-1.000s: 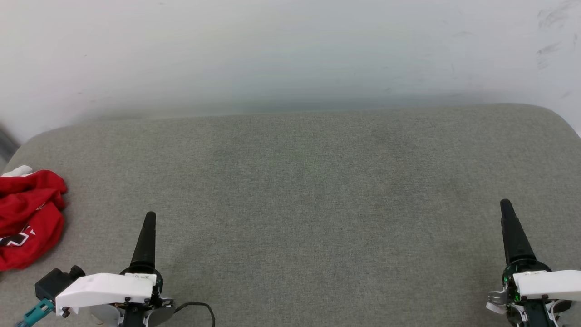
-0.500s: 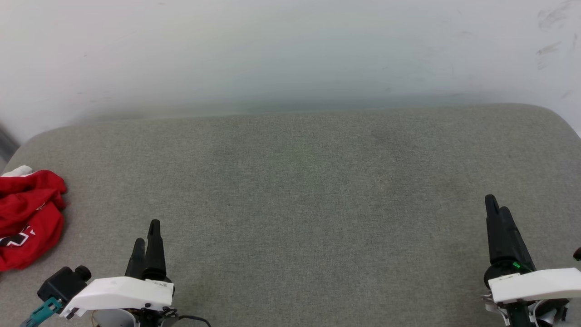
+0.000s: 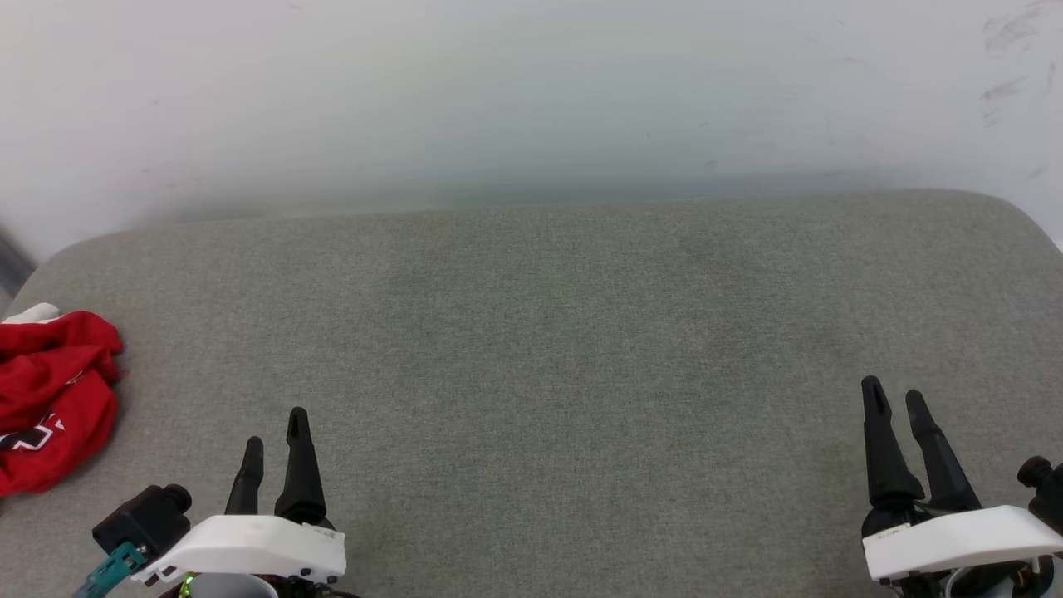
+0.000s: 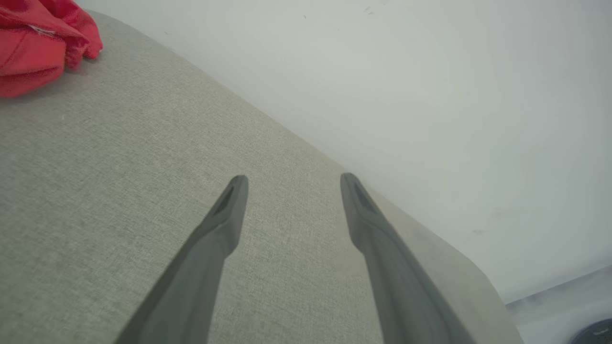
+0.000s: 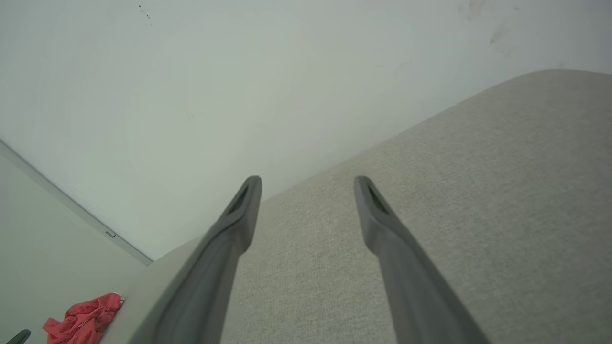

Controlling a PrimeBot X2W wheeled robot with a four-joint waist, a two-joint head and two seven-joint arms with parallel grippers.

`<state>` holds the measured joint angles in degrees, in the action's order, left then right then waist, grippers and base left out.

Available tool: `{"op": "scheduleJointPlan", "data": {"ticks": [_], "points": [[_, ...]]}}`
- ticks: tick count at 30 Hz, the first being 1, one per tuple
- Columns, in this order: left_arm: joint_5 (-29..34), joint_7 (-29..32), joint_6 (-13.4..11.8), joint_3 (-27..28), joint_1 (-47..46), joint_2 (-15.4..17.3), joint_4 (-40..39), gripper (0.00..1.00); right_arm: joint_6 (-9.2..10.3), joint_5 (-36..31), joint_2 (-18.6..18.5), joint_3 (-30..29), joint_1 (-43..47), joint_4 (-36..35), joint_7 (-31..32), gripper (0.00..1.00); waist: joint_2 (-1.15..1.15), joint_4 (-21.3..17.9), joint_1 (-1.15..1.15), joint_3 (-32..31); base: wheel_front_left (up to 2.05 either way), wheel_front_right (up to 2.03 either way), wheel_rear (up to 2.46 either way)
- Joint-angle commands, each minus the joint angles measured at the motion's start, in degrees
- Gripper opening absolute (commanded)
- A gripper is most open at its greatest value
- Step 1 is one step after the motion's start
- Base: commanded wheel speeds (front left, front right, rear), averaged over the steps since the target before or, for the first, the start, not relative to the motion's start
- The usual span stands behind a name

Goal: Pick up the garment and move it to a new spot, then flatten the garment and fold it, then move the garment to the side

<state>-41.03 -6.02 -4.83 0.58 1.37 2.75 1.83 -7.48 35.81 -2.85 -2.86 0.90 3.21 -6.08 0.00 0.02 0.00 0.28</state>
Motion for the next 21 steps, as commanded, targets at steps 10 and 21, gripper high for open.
{"op": "scheduleJointPlan", "data": {"ticks": [10,21], "points": [[8.59,-2.04,-1.37,-1.54,1.2,0.15,-1.74,1.0,-0.02,-8.58,-0.08,0.97,1.05,-0.89,-2.01,1.0,0.0,-0.03,0.0,-0.01,0.0,0.0,0.0],[16.26,-3.67,-1.71,-3.24,2.45,0.15,-2.27,1.0,-0.02,-15.17,-0.08,1.15,2.11,-1.38,-3.64,1.0,0.0,0.04,0.0,0.05,0.0,0.0,0.0]]}}
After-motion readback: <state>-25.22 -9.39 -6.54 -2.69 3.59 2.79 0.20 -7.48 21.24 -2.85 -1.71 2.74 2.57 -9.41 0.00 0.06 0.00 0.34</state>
